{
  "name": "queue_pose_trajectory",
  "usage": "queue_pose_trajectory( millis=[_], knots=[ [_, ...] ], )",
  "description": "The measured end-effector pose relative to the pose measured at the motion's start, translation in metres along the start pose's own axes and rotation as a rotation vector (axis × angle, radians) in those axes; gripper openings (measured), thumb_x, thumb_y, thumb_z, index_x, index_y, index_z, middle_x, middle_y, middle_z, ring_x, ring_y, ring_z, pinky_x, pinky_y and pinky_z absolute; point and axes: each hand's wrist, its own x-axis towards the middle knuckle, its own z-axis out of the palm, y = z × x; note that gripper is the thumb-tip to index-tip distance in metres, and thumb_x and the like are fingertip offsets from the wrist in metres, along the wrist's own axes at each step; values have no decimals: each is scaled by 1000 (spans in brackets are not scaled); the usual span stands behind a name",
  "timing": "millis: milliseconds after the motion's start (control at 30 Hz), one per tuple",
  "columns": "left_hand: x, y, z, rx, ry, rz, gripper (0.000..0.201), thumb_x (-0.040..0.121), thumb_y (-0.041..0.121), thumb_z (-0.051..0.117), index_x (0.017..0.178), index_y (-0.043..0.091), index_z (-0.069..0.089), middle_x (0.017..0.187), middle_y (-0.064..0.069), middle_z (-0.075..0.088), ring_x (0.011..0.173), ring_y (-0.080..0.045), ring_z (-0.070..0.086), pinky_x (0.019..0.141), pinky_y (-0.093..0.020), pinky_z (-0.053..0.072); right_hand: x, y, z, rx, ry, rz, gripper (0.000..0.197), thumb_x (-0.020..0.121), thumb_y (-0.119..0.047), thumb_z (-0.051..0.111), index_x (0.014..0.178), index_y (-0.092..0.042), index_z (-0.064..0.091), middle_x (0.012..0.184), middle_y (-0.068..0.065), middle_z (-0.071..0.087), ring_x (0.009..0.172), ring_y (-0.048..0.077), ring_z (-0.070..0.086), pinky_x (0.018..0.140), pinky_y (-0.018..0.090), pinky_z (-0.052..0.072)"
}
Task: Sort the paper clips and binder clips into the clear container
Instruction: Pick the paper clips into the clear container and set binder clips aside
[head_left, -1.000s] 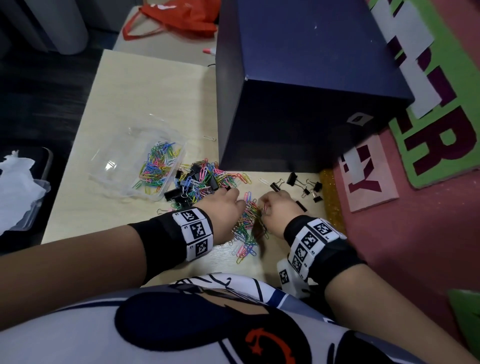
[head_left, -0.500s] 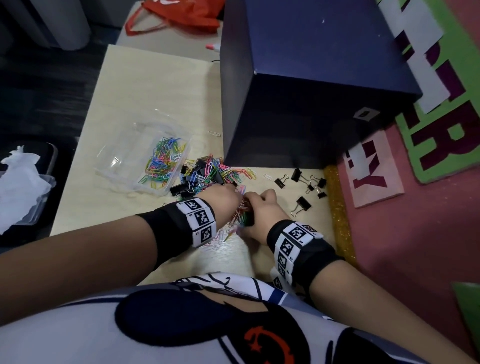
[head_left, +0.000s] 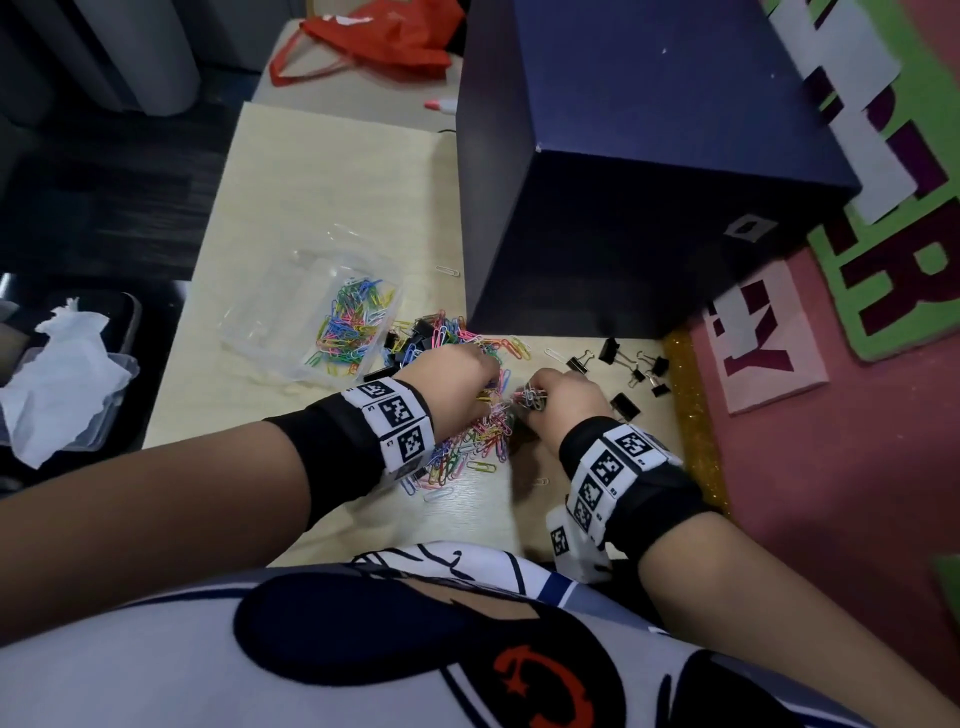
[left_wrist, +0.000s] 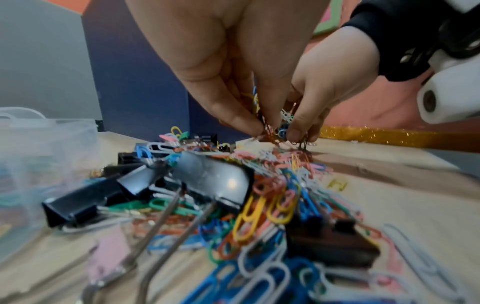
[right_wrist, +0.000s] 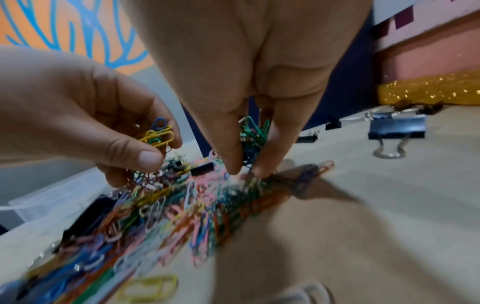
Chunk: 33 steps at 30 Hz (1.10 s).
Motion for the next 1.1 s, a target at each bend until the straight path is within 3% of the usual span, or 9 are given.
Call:
queue_pose_trajectory(
  millis=[200, 400, 500, 633, 833, 967, 1100],
  knots=[
    [-11, -9, -19, -45, 84, -40, 44, 88, 35, 63, 126, 16, 55, 124, -8, 57, 114, -26, 53, 96, -33, 42, 1, -14, -16, -15, -2, 7, 44, 88, -37, 65, 127, -20, 54, 124, 10, 57, 112, 27, 55, 86, 27, 45],
    [-31, -33, -33, -75, 177, -120, 40, 88, 36, 63, 122, 16, 57, 116, -7, 59, 107, -25, 56, 87, -31, 43, -1, -42, -24, 25, -17, -24, 50, 88, -30, 66, 135, -22, 50, 131, 8, 57, 117, 26, 55, 93, 30, 46],
    [-40, -51, -39, -88, 211, -189, 43, 87, 38, 63, 124, 16, 56, 116, -8, 60, 107, -25, 56, 89, -32, 42, 0, -62, -25, 51, -22, -96, 46, 88, -31, 67, 131, -20, 53, 126, 5, 61, 113, 24, 57, 86, 26, 44],
    [-50, -79, -45, -140, 272, -305, 38, 84, 38, 68, 114, 15, 63, 109, -7, 64, 99, -24, 59, 84, -28, 42, 9, -92, -21, 133, -46, -140, 37, 84, -32, 70, 119, -23, 61, 111, 3, 67, 97, 21, 64, 75, 25, 47],
    [-54, -106, -43, -211, 259, -451, 43, 81, 40, 70, 117, 18, 63, 109, -7, 65, 98, -24, 62, 87, -29, 45, 27, -140, -13, 261, -87, -192, 38, 85, -23, 70, 120, -19, 59, 102, 2, 68, 82, 20, 72, 80, 33, 58],
    [-53, -120, -39, -285, 273, -472, 40, 86, 32, 65, 123, 17, 59, 109, -4, 69, 102, -22, 63, 90, -27, 44, 42, -166, -10, 369, -56, -198, 45, 79, -29, 74, 120, -21, 59, 110, 5, 67, 92, 26, 69, 88, 40, 55],
    [-53, -128, -38, -253, 276, -458, 30, 92, 24, 54, 121, 18, 60, 111, -4, 68, 102, -23, 62, 90, -31, 46, 54, -169, -16, 414, -91, -170, 40, 88, -26, 60, 127, -18, 53, 118, 7, 63, 103, 26, 64, 92, 41, 53]
  ],
)
